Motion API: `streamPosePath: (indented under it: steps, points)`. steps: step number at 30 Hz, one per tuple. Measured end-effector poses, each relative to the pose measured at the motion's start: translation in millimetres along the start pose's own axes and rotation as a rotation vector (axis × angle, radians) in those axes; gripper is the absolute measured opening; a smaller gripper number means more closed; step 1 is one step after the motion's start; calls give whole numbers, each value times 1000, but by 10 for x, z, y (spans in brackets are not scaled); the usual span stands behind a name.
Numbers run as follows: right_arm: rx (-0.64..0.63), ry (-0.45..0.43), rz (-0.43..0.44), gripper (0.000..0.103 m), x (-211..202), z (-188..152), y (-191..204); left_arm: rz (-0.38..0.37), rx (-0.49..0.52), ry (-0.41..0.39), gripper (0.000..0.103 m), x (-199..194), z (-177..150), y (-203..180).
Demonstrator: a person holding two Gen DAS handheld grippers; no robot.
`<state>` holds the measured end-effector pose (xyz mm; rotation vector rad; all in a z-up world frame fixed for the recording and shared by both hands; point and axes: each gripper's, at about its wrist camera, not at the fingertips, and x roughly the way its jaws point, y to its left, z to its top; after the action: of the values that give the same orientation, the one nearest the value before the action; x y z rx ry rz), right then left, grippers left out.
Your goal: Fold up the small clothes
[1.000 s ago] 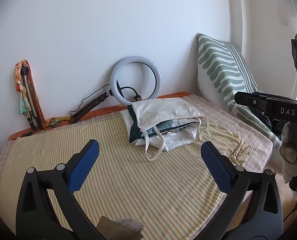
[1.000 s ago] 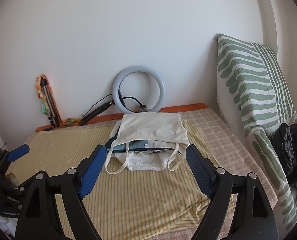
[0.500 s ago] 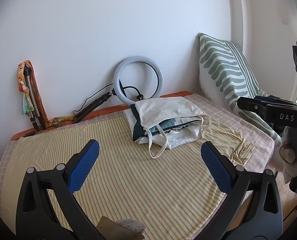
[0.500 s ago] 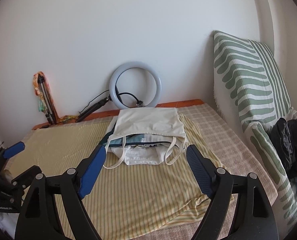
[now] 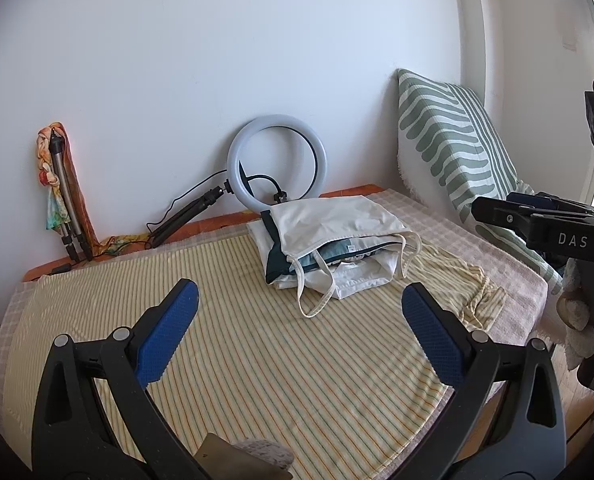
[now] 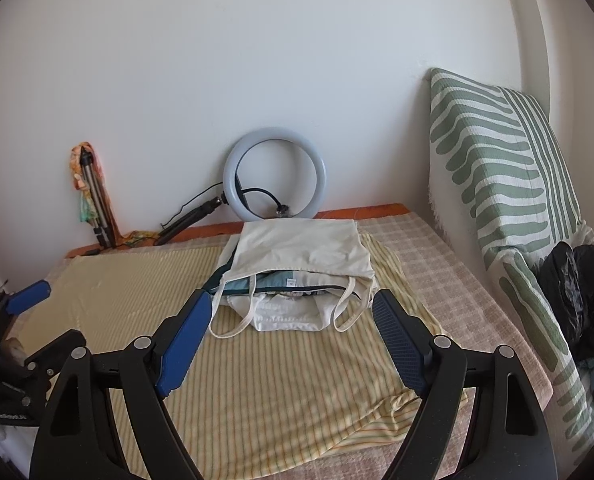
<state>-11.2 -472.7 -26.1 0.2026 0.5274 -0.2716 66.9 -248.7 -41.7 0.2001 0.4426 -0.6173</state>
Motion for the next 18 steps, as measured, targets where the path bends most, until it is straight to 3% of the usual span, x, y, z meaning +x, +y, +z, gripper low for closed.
streamPosePath:
  steps: [18]
  points:
    - [-2,13,3,83,70,-3,7,-4,1,3,103,9,8,-58]
